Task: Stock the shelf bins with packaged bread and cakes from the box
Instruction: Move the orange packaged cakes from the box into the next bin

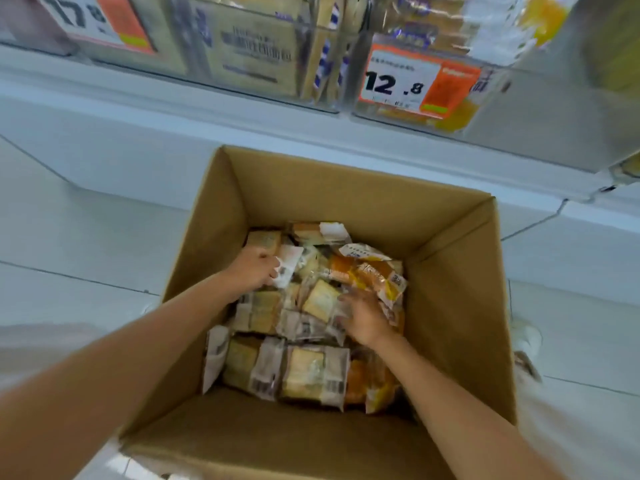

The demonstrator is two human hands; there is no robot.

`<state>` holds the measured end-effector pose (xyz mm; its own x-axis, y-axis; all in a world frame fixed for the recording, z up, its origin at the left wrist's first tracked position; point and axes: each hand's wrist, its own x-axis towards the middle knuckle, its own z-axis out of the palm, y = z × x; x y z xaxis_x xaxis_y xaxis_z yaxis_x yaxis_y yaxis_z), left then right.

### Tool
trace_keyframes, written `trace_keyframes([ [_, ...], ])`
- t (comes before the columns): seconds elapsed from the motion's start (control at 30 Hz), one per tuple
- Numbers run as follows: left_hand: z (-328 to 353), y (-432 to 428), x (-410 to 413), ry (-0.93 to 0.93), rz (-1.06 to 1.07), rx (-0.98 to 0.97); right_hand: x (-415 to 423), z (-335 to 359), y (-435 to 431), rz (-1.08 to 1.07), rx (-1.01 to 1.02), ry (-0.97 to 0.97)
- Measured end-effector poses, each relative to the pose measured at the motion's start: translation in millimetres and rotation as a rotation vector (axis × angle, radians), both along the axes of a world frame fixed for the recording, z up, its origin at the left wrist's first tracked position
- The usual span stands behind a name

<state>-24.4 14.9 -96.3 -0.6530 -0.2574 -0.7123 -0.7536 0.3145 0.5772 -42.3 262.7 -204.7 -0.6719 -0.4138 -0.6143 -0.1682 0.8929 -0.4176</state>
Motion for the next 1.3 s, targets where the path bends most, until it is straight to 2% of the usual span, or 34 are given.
trace_keyframes([
  [0.1,-12.7,0.9,4.1,-0.057,0.044,0.039,8.5,-20.7,-14.4,0.165,0.090,0.098],
  [0.2,-24.7,1.9,4.4,-0.068,0.064,0.033,-0.7,-14.0,-17.0,0.065,0.016,0.085],
  [0.27,-28.6,0.6,3.9,-0.048,0.060,0.012,-15.9,10.4,-16.5,-0.127,-0.071,-0.100],
  [0.33,-24.8,4.8,0.4,-0.031,-0.093,0.006,-32.0,48.8,-10.6,-0.282,-0.164,-0.376],
  [0.43,-4.4,27.3,-11.5,0.017,-0.330,0.204,-47.7,102.0,3.1,-0.463,-0.380,-0.777],
  [0.5,2.4,38.0,-18.9,0.032,-0.293,0.319,-55.3,123.4,9.1,-0.565,-0.525,-0.904],
  [0.53,6.0,39.8,-20.0,0.059,-0.238,0.337,-57.7,130.9,11.4,-0.580,-0.560,-0.889],
  [0.6,12.3,38.8,-18.0,0.101,-0.155,0.318,-60.9,140.7,14.7,-0.554,-0.577,-0.725],
  [0.7,17.4,34.6,-13.0,0.076,-0.120,0.351,-59.4,142.4,17.8,-0.580,-0.609,-0.532],
  [0.8,27.0,33.5,-8.6,0.063,-0.029,0.458,-51.8,139.3,15.6,-0.661,-0.680,-0.518],
  [0.9,40.2,33.6,-2.1,-0.009,-0.051,0.577,-43.6,139.0,10.6,-0.770,-0.776,-0.505],
  [0.97,44.7,34.7,3.5,-0.053,-0.049,0.657,-36.7,137.4,6.5,-0.767,-0.809,-0.524],
  [1.07,38.4,27.3,15.0,-0.063,0.064,0.645,-21.1,130.1,6.9,-0.724,-0.825,-0.595],
  [1.13,27.3,14.4,24.4,-0.019,0.192,0.565,-6.0,115.9,9.7,-0.643,-0.737,-0.595],
  [1.23,10.0,-5.0,35.3,0.039,0.314,0.376,25.9,76.8,6.6,-0.201,-0.295,-0.421],
  [1.3,3.9,-10.8,41.1,0.049,0.371,0.334,42.9,44.7,-1.3,0.025,-0.071,-0.347],
])
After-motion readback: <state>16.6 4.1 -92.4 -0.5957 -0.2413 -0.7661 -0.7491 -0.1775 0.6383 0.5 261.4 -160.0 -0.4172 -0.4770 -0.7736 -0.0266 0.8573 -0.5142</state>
